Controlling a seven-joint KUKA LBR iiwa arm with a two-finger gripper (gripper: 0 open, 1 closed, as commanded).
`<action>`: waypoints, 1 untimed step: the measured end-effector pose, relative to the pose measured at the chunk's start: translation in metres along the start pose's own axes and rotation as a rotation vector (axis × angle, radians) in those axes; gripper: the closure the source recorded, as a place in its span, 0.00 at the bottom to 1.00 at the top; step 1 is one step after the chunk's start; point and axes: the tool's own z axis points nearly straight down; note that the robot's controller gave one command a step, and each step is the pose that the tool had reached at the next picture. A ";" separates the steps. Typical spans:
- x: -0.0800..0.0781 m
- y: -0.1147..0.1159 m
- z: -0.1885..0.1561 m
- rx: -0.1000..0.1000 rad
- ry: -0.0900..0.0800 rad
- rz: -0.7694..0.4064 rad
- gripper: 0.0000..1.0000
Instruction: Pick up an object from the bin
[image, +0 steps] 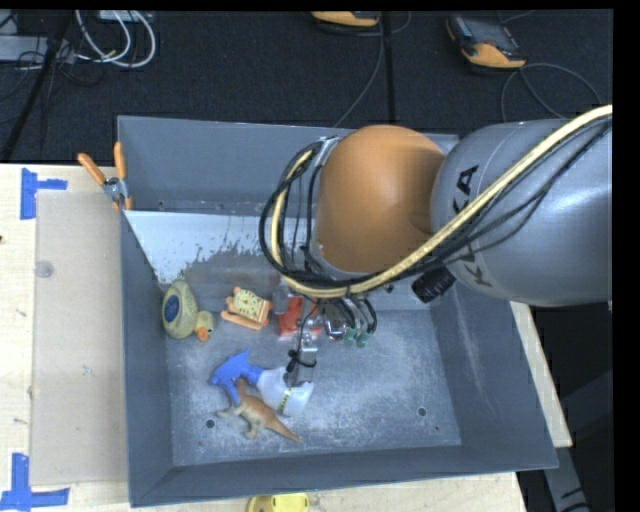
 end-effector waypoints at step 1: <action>-0.002 -0.001 -0.005 -0.001 -0.008 0.004 0.00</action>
Offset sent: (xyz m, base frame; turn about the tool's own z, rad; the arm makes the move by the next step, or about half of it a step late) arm -0.0645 0.0102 -0.0586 -0.0464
